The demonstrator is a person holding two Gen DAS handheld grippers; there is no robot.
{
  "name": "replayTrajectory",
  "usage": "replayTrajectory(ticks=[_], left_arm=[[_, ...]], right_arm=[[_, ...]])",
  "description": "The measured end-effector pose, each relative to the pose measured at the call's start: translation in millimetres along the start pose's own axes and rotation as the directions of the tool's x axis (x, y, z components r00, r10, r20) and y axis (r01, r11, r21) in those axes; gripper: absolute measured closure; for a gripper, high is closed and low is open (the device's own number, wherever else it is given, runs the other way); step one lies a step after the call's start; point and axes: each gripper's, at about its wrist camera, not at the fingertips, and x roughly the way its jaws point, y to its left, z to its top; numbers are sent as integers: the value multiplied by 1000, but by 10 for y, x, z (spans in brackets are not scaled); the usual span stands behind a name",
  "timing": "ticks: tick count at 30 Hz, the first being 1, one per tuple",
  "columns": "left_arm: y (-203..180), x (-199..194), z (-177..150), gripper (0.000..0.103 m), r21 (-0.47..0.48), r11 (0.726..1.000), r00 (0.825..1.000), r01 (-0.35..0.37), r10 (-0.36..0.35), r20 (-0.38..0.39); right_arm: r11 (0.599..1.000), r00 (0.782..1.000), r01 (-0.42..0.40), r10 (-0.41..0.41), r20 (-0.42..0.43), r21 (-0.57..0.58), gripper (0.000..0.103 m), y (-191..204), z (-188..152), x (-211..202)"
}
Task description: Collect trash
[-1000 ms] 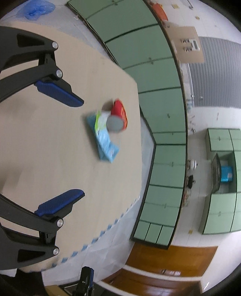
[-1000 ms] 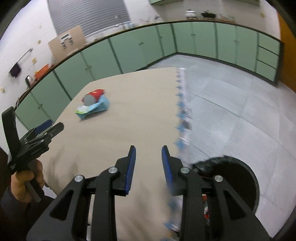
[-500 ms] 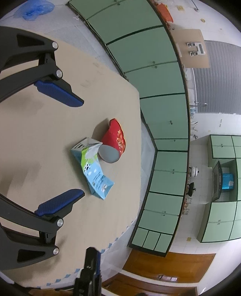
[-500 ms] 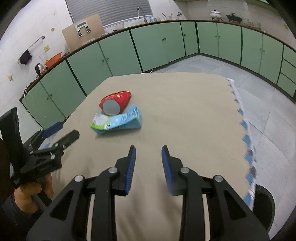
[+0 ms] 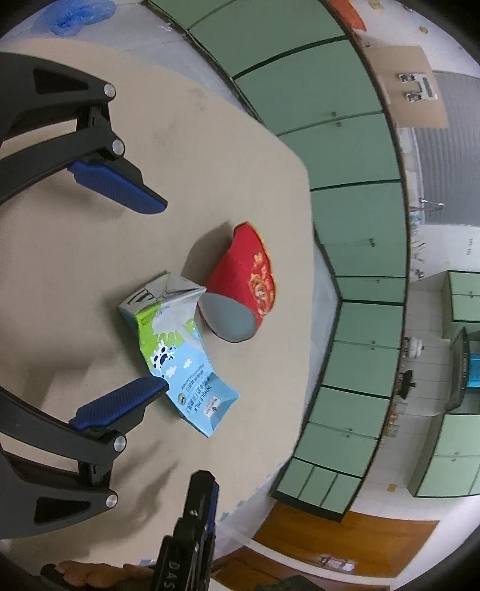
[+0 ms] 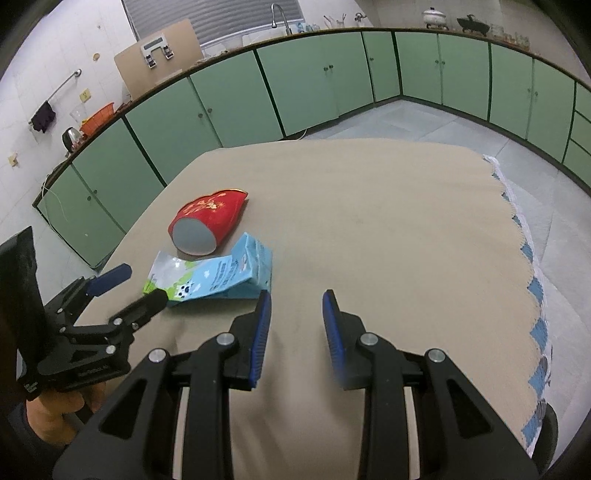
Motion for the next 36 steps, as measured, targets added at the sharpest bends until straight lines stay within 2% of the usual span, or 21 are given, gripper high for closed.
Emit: replayTrajectory(ticks=[1, 3, 7, 10, 11, 12, 20, 25, 28, 36], left_arm=[[-1, 42, 5, 23, -1, 1000, 1000, 5, -5, -18], [14, 89, 13, 36, -15, 999, 998, 39, -39, -43], [-32, 63, 7, 62, -20, 995, 995, 95, -96, -38], [-74, 24, -18, 73, -17, 996, 996, 89, -89, -26], [-61, 16, -23, 82, -26, 995, 995, 92, -92, -24], [-23, -6, -32, 85, -50, 993, 994, 106, -107, -19], [-25, -119, -95, 88, -95, 987, 991, 129, -131, -11], [-174, -290, -224, 88, -94, 986, 990, 137, -138, -5], [-296, -390, -288, 88, -70, 989, 992, 130, -129, 14], [-234, -607, -284, 89, -135, 982, 990, 131, -123, 69]], right_arm=[[1000, 1000, -1, 1, 2, 5, 74, -23, 4, -2], [1000, 1000, -2, 2, 4, 12, 74, -68, -2, -16], [1000, 1000, -1, 1, 8, 19, 74, -119, -24, -57], [1000, 1000, 1, -1, 12, 24, 74, -144, -43, -110], [1000, 1000, 3, -3, 13, 23, 74, -147, -50, -129], [1000, 1000, 4, -4, 16, 22, 74, -147, -57, -148], [1000, 1000, 7, -8, 23, 26, 74, -118, -70, -240], [1000, 999, 5, -6, 34, 30, 73, -121, -67, -319], [1000, 999, 3, -4, 37, 30, 73, -116, -92, -366], [1000, 999, 5, -6, 44, 26, 73, -130, -162, -487]])
